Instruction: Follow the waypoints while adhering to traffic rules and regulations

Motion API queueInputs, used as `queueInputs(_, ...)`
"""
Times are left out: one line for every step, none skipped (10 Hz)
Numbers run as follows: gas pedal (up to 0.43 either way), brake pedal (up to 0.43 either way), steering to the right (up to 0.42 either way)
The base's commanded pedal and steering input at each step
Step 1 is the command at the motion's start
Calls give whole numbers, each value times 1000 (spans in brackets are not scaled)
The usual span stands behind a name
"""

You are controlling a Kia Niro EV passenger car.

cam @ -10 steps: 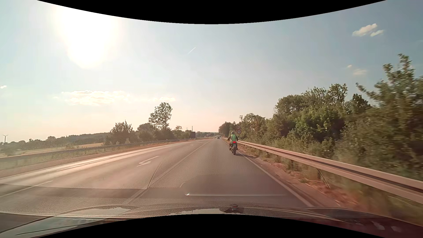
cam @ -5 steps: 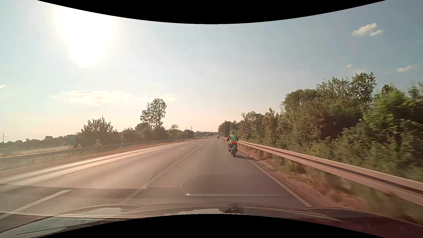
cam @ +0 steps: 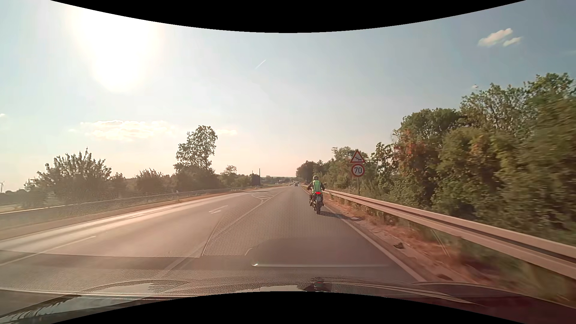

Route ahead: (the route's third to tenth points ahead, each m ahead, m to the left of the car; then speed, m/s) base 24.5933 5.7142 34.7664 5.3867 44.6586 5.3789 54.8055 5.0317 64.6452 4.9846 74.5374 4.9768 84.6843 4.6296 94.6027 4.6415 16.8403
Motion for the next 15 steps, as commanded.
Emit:
queueInputs(0, 207, 0)
queueInputs(0, 177, 0)
queueInputs(0, 159, 0)
queueInputs(0, 159, 0)
queueInputs(0, 159, -1)
queueInputs(0, 159, -2)
queueInputs(0, 152, -4)
queueInputs(0, 122, -5)
queueInputs(0, 55, -5)
queueInputs(0, 0, -5)
queueInputs(0, 0, -5)
queueInputs(0, 0, -4)
queueInputs(157, 0, -5)
queueInputs(197, 0, -4)
queueInputs(197, 0, -4)
